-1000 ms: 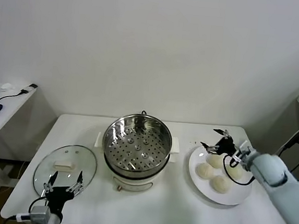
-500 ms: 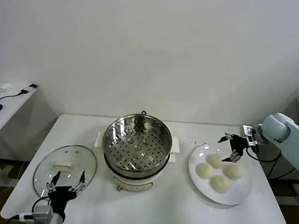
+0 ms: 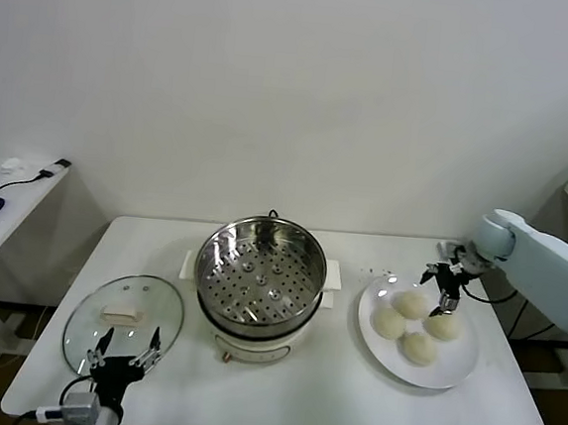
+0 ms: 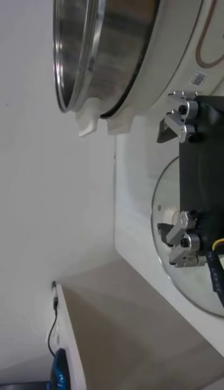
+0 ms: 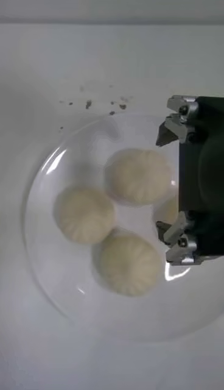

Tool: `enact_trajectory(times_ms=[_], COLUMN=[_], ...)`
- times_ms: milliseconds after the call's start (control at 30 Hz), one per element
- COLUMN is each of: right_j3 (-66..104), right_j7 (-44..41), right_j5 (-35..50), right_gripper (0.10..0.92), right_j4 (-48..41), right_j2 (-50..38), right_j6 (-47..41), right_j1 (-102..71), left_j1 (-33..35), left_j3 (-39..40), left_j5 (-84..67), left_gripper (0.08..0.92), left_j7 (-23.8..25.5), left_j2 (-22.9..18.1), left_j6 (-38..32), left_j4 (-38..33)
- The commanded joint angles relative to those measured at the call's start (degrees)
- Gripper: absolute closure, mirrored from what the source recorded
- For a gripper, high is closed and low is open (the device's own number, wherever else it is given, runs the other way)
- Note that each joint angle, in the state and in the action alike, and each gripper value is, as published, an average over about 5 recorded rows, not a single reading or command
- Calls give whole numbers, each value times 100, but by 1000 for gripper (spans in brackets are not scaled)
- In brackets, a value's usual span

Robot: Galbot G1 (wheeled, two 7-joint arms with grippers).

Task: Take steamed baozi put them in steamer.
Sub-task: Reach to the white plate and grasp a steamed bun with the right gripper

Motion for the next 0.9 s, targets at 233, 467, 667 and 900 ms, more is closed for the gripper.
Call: enact_trajectory(times_ms=[233, 467, 667, 900], right_j3=[323, 482, 528, 474], right_j7=[318, 417, 443, 411], right_j5=[-257, -364, -188, -81], right_gripper=[203, 206, 243, 323], right_j4=[-533, -691, -621, -364], right_j2=[471, 546, 523, 360], right_j6=[-332, -364, -395, -431], right_j1=[-496, -537, -574, -512], left_j1=[-9, 4, 37, 74], left_j3=[40, 60, 60, 113], left_j5=[21, 38, 52, 124], left_gripper=[177, 177, 177, 177], left_j7=[7, 7, 1, -6], left_j2=[0, 11, 27, 3], left_j6=[-4, -6, -28, -38], left_j4=[35, 22, 27, -6])
